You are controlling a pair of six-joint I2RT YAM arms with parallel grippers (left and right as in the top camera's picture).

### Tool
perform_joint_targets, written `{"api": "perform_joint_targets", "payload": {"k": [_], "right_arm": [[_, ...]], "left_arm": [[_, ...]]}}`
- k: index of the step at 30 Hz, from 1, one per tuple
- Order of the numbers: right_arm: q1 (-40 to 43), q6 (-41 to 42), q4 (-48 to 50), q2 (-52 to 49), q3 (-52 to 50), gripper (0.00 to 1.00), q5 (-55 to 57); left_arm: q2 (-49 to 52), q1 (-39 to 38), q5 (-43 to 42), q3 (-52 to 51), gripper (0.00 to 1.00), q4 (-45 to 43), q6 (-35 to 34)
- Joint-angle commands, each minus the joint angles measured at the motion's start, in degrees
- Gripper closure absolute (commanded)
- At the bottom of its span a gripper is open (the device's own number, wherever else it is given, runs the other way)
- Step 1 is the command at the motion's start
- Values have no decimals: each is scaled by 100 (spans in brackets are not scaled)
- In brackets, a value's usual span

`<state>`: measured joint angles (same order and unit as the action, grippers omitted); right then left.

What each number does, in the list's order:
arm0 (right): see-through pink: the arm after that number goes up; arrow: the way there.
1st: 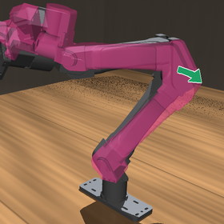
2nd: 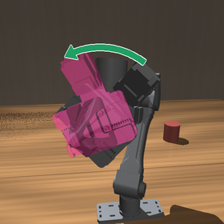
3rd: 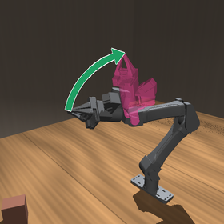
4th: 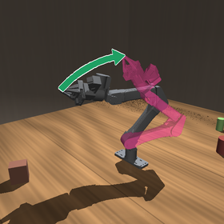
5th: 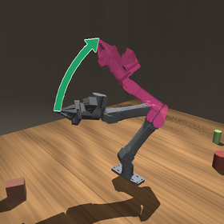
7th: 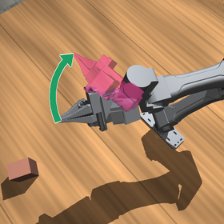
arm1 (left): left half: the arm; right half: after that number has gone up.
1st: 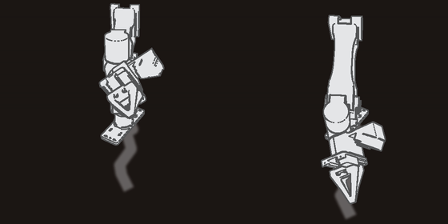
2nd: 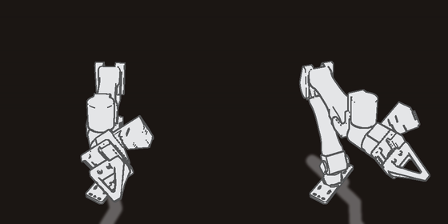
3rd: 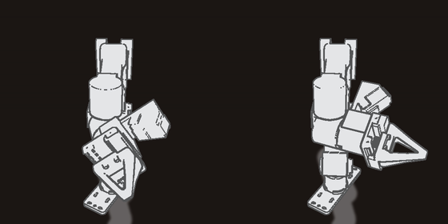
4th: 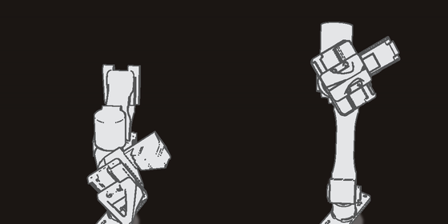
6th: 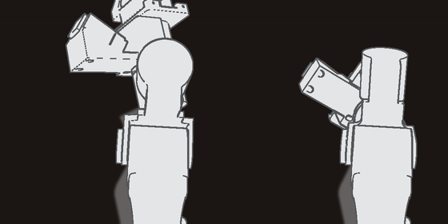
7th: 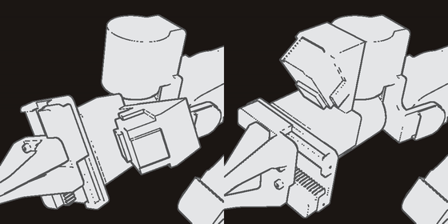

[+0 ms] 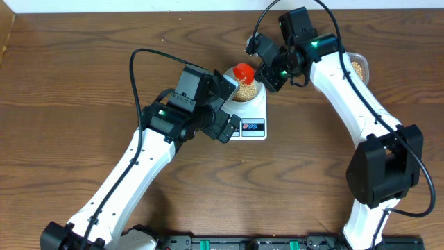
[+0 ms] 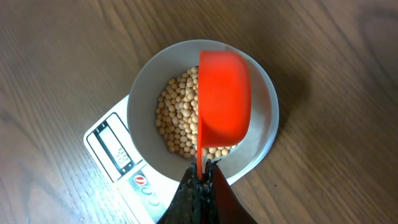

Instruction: Scoop item into bowl and weigh 50g on scale

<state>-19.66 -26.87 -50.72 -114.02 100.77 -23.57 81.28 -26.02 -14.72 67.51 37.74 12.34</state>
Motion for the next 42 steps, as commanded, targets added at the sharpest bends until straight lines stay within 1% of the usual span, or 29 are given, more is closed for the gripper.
{"api": "perform_joint_targets", "payload": {"k": [1,5,7,11,17,31,36,42], "right_arm": [[-11,-221,-7,131,81,99,-31],[-74,-413,-4,146,81,99,66],[-149,-457,11,190,81,99,378],[-317,-824,37,317,81,99,909],[-446,-837,109,400,81,99,1390],[-442,-699,131,400,81,99,1364],[-380,-498,203,400,81,99,1126],[-87,-210,219,481,81,99,629]], "left_arm": [[44,24,-26,0,2,22,94],[44,24,-26,0,2,22,94],[44,24,-26,0,2,22,94],[44,24,-26,0,2,22,94],[44,24,-26,0,2,22,94],[44,24,-26,0,2,22,94],[44,24,-26,0,2,22,94],[44,24,-26,0,2,22,94]]}}
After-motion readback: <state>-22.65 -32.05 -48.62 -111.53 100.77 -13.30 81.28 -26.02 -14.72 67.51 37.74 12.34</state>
